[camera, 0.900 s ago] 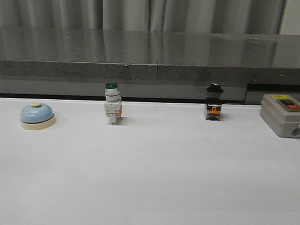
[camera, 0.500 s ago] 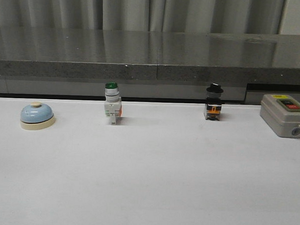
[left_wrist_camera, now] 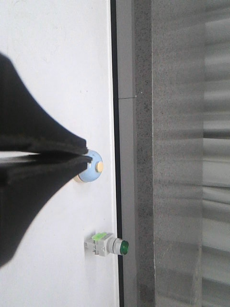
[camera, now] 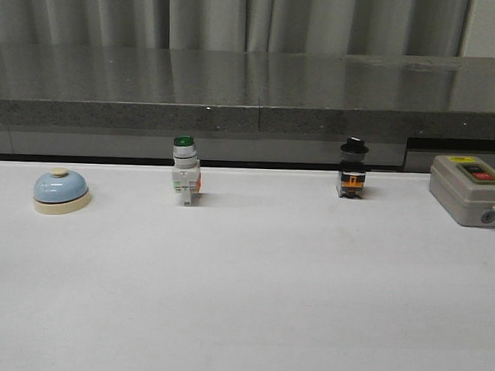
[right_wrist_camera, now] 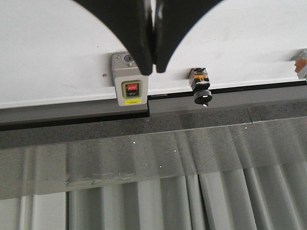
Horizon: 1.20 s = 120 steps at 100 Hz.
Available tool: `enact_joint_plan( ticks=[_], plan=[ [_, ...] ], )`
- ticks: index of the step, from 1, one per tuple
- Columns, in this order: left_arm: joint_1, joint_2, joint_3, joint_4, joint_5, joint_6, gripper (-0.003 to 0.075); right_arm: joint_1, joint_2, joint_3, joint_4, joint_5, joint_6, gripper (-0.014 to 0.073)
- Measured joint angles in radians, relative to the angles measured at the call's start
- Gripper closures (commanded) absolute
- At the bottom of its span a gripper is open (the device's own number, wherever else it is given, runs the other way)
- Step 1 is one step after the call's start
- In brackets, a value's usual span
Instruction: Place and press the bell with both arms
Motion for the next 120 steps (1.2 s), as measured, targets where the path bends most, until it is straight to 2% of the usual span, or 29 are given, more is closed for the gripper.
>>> enact_joint_plan(
  ticks=[29, 55, 66, 84, 109, 115, 120],
  plan=[
    [0.000, 0.347, -0.259, -0.004, 0.039, 0.000, 0.0741, 0.000, 0.000, 0.000, 0.000, 0.000, 0.000, 0.0657],
    [0.000, 0.678, -0.523, -0.004, 0.289, 0.000, 0.0741, 0.000, 0.000, 0.000, 0.000, 0.000, 0.000, 0.0657],
    [0.000, 0.786, -0.609, -0.010, 0.337, 0.000, 0.0741, 0.000, 0.000, 0.000, 0.000, 0.000, 0.000, 0.0657],
    [0.000, 0.889, -0.686, -0.022, 0.346, 0.000, 0.0741, 0.000, 0.000, 0.000, 0.000, 0.000, 0.000, 0.0657],
    [0.000, 0.918, -0.693, -0.027, 0.346, 0.000, 0.0738, 0.000, 0.000, 0.000, 0.000, 0.000, 0.000, 0.0657],
    [0.000, 0.918, -0.693, -0.027, 0.346, 0.000, 0.0718, 0.000, 0.000, 0.000, 0.000, 0.000, 0.000, 0.0657],
    [0.000, 0.918, -0.693, -0.027, 0.346, 0.000, 0.0669, 0.000, 0.000, 0.000, 0.000, 0.000, 0.000, 0.0657]
  ],
)
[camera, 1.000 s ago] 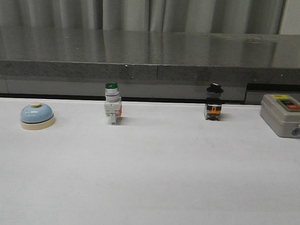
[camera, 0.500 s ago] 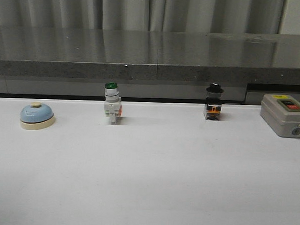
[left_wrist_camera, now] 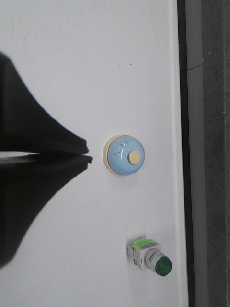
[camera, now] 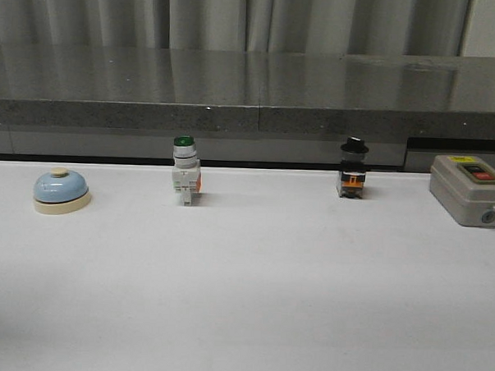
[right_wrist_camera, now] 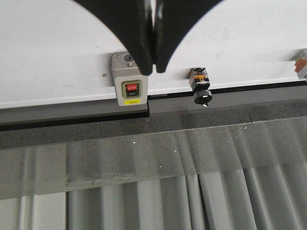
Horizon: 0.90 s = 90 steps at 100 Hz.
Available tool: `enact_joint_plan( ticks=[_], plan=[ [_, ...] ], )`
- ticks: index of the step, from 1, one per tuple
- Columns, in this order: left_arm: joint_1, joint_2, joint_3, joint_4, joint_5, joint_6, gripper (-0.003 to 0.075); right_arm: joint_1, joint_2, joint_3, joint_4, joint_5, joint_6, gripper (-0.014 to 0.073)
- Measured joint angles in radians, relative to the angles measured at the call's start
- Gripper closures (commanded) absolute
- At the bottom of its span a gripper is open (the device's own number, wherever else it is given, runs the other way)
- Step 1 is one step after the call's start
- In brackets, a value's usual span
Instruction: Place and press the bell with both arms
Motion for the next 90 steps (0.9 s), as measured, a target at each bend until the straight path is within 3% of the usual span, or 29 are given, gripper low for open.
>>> enact_joint_plan(
  ticks=[9, 20, 31, 64, 90],
  plan=[
    [0.000, 0.000, 0.000, 0.000, 0.007, 0.000, 0.0506, 0.000, 0.000, 0.000, 0.000, 0.000, 0.000, 0.0657],
    [0.000, 0.000, 0.000, 0.000, 0.034, 0.000, 0.0204, 0.000, 0.000, 0.000, 0.000, 0.000, 0.000, 0.0657],
    [0.000, 0.000, 0.000, 0.000, 0.059, 0.000, 0.0020, 0.000, 0.000, 0.000, 0.000, 0.000, 0.000, 0.0657],
    [0.000, 0.015, -0.007, 0.000, 0.076, 0.000, 0.0061, 0.000, 0.000, 0.000, 0.000, 0.000, 0.000, 0.0657],
    [-0.060, 0.179, -0.098, 0.002, 0.077, 0.000, 0.0061, 0.000, 0.000, 0.000, 0.000, 0.000, 0.000, 0.0657]
  ],
)
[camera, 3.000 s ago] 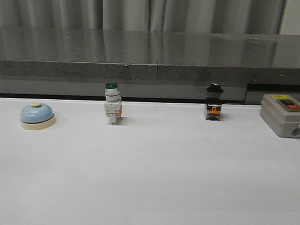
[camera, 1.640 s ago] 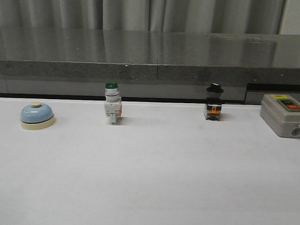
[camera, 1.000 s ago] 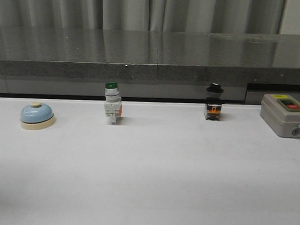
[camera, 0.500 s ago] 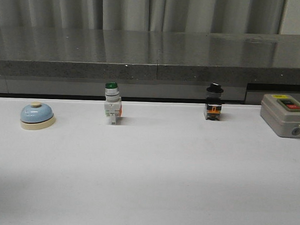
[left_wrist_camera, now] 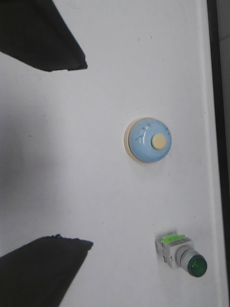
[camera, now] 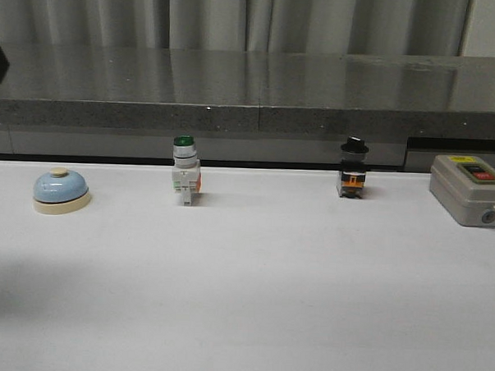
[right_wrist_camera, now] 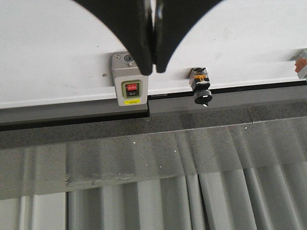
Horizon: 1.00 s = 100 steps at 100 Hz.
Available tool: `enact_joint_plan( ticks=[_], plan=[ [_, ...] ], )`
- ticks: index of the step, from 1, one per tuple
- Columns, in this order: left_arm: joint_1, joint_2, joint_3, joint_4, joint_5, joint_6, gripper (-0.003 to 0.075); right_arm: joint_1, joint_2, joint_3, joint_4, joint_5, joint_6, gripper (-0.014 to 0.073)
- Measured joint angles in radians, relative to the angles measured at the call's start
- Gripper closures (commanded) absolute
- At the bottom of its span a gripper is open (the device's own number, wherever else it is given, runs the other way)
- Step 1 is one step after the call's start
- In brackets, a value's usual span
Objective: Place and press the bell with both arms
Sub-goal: 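Lower the left gripper over the blue bell and close on it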
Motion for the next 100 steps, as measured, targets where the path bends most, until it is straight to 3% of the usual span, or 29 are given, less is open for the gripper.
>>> enact_joint_plan(
  ticks=[54, 100],
  plan=[
    [-0.016, 0.501, -0.331, 0.041, -0.022, 0.000, 0.0061, 0.000, 0.000, 0.000, 0.000, 0.000, 0.000, 0.0657],
    [0.009, 0.704, -0.411, 0.043, -0.046, 0.000, 0.0061, 0.000, 0.000, 0.000, 0.000, 0.000, 0.000, 0.0657]
  ],
)
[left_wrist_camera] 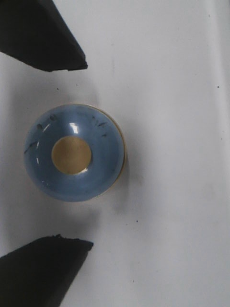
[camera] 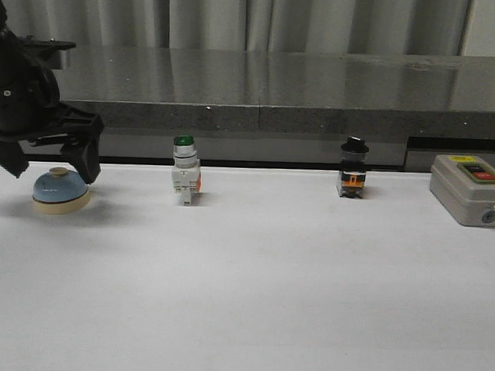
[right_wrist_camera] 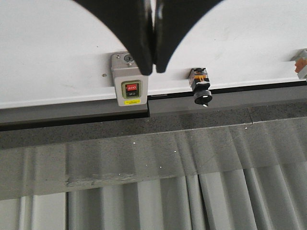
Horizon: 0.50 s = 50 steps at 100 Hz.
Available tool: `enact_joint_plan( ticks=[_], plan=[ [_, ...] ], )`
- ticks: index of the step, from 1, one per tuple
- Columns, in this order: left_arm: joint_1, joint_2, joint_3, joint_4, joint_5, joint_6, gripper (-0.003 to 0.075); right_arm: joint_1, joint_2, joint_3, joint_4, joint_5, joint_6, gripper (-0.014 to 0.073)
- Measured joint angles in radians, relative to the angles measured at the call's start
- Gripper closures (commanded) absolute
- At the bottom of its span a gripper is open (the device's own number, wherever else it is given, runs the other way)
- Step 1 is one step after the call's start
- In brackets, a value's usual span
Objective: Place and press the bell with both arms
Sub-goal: 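Lower the left gripper over the blue bell and close on it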
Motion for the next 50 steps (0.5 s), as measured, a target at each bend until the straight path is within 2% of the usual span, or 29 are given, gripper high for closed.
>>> enact_joint_plan(
  ticks=[37, 50],
  plan=[
    [0.004, 0.067, -0.002, 0.000, -0.007, 0.000, 0.0068, 0.000, 0.000, 0.000, 0.000, 0.000, 0.000, 0.0657],
    [0.004, 0.069, -0.002, 0.000, -0.007, 0.000, 0.0148, 0.000, 0.000, 0.000, 0.000, 0.000, 0.000, 0.0657]
  ],
)
